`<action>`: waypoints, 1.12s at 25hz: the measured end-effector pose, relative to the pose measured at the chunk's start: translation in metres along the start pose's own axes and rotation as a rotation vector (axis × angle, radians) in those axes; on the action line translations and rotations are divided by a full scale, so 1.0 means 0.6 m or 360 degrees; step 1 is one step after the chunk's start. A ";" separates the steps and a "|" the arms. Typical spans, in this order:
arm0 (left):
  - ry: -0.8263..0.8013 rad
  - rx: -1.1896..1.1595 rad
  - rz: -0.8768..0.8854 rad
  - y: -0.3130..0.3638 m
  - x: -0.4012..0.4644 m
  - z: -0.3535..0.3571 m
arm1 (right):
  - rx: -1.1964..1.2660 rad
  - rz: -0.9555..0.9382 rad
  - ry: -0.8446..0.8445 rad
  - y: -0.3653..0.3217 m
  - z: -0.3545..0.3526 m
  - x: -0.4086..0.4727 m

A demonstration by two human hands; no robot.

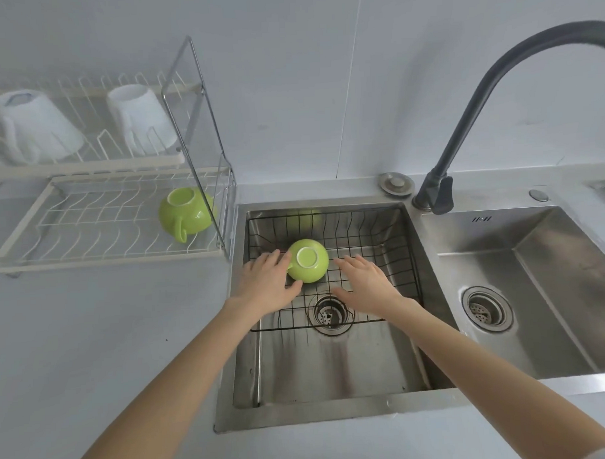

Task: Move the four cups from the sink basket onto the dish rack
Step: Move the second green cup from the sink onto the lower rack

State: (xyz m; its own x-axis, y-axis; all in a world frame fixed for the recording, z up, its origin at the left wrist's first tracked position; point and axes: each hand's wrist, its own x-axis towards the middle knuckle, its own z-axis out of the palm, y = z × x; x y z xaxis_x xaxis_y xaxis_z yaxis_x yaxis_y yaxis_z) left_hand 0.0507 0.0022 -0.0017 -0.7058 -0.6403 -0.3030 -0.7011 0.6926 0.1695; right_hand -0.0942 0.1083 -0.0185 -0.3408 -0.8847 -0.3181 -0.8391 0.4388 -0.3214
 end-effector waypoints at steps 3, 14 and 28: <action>-0.0049 0.0013 -0.0015 0.006 0.025 0.004 | 0.0055 0.0013 -0.0017 0.021 0.003 0.020; -0.0246 -0.0197 -0.0073 -0.020 0.165 0.034 | 0.0361 0.0174 -0.0205 0.051 0.045 0.123; -0.0334 -0.0553 -0.0290 -0.039 0.301 0.118 | 0.1072 0.0686 -0.0293 0.061 0.117 0.255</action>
State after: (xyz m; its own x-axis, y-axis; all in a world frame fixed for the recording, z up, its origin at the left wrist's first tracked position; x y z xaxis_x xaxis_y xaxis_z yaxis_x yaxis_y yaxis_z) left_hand -0.0534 -0.1061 -0.1271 -0.5570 -0.6353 -0.5350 -0.8298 0.3991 0.3900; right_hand -0.1470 0.0002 -0.1415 -0.4510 -0.6025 -0.6584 -0.1958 0.7865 -0.5857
